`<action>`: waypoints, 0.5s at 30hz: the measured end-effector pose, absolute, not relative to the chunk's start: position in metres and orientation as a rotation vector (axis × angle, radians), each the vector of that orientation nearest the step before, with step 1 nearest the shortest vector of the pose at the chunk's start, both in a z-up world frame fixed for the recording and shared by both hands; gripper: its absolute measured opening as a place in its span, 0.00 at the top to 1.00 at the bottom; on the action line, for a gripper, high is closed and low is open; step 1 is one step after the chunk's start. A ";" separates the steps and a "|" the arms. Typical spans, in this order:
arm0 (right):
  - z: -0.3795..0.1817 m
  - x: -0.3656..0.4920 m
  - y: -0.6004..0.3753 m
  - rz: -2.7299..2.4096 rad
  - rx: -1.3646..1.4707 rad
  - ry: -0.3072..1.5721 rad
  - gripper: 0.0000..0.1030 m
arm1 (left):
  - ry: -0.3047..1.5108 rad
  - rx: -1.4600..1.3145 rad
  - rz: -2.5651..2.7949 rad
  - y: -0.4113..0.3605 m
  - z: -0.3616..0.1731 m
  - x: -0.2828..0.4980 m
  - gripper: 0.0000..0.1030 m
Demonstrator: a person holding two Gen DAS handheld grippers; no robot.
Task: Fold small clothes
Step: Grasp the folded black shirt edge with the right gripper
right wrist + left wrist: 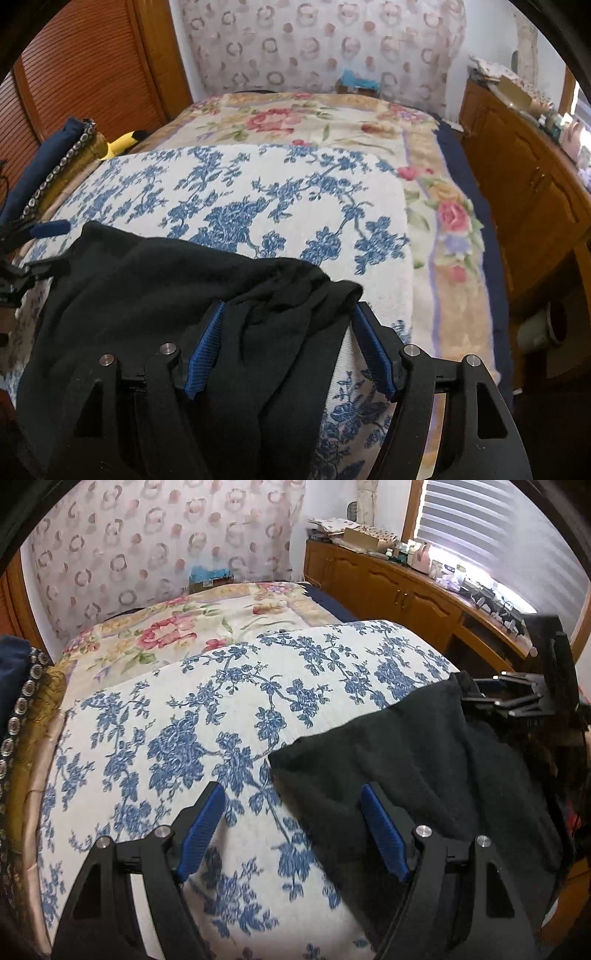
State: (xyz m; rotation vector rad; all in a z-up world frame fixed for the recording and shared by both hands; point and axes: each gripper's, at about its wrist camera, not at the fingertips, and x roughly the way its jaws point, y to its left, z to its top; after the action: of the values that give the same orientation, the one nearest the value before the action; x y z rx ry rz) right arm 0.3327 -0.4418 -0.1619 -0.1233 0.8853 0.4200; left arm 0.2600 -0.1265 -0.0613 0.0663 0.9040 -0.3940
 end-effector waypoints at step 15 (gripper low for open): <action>-0.157 0.313 -0.429 0.486 -0.153 0.855 0.81 | 0.951 -0.030 -0.489 -0.138 -0.071 0.281 0.68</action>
State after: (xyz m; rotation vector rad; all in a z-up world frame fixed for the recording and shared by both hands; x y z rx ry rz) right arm 0.3132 -0.4291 -0.1566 -0.1531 0.8550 0.4860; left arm 0.2810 -0.1376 -0.0710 -0.0297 0.9509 -0.4891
